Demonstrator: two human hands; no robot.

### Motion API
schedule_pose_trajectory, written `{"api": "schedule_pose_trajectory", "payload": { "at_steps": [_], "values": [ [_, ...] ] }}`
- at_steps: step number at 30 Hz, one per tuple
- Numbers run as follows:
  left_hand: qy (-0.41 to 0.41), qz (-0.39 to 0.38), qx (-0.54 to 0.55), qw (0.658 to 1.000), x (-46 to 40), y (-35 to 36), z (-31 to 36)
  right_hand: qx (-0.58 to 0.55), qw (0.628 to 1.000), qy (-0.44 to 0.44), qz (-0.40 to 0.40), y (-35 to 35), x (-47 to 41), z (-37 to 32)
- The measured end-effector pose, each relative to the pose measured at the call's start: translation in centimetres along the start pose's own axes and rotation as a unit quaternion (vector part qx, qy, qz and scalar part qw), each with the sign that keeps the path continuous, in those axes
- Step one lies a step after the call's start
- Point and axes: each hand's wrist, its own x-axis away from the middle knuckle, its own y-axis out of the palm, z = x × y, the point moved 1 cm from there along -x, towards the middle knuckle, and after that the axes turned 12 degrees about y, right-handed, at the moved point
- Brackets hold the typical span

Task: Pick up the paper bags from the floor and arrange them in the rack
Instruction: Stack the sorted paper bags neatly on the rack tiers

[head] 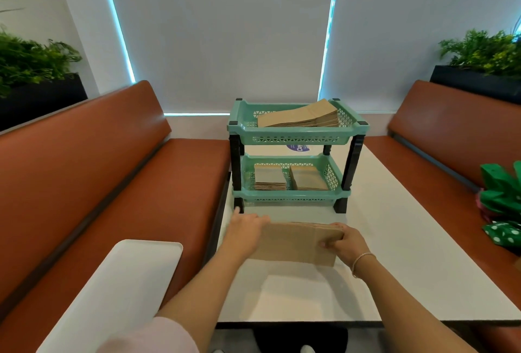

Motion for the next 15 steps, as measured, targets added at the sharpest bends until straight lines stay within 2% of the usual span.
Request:
{"api": "schedule_pose_trajectory", "payload": {
  "at_steps": [2, 4, 6, 8, 13, 15],
  "values": [
    [-0.082, 0.030, 0.125, 0.988, 1.0, 0.0, -1.5, 0.024, 1.000, 0.015, 0.008, 0.3, 0.0, 0.5],
    [-0.155, 0.058, 0.278, 0.946, 1.8, 0.3, -2.1, 0.050, 0.998, 0.024, 0.008, 0.5, 0.1, 1.0],
    [-0.187, 0.079, 0.363, 0.910, 2.2, 0.8, -2.1, 0.076, 0.997, 0.019, 0.008, 0.8, 0.1, 1.3],
    [-0.197, 0.095, 0.412, 0.884, 2.1, 1.0, -1.8, 0.085, 0.996, 0.015, 0.010, 0.8, 0.0, 1.3],
    [-0.192, 0.149, 0.489, 0.837, 0.9, 0.3, -0.8, -0.008, 1.000, 0.001, 0.030, 0.4, -0.3, 0.5],
    [-0.205, 0.146, 0.510, 0.823, 1.2, 1.0, -0.5, -0.010, 0.999, 0.010, 0.042, 0.6, -0.2, 1.0]
  ]
}}
